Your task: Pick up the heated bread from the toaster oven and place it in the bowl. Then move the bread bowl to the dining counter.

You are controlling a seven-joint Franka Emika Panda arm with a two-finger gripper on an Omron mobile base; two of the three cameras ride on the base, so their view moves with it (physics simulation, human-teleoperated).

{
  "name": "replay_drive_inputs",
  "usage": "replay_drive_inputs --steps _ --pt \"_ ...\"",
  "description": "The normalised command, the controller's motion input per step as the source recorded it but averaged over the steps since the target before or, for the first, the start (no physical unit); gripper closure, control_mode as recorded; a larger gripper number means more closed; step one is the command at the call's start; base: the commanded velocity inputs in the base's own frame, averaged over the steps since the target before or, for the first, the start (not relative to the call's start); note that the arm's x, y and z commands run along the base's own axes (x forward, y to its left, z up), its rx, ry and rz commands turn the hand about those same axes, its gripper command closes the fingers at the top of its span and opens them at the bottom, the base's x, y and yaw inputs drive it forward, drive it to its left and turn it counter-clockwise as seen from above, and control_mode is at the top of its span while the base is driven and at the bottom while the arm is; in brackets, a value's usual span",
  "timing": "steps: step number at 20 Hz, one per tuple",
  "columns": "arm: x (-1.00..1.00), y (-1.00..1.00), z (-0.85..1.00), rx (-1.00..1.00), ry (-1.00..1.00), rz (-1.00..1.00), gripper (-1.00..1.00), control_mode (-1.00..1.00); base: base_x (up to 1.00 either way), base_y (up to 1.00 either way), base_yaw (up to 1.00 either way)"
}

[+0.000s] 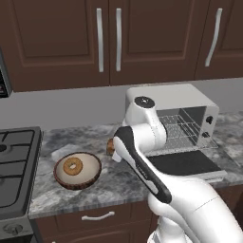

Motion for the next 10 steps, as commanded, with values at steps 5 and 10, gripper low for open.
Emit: replay_drive_inputs --steps 5,10 --pt "0.62 0.97 -0.53 -0.02 0.22 0.27 1.0 -1.0 0.0 0.0 0.0" --pt "0.1 0.88 -0.49 -0.03 0.1 0.25 1.0 -1.0 0.0 0.0 0.0"
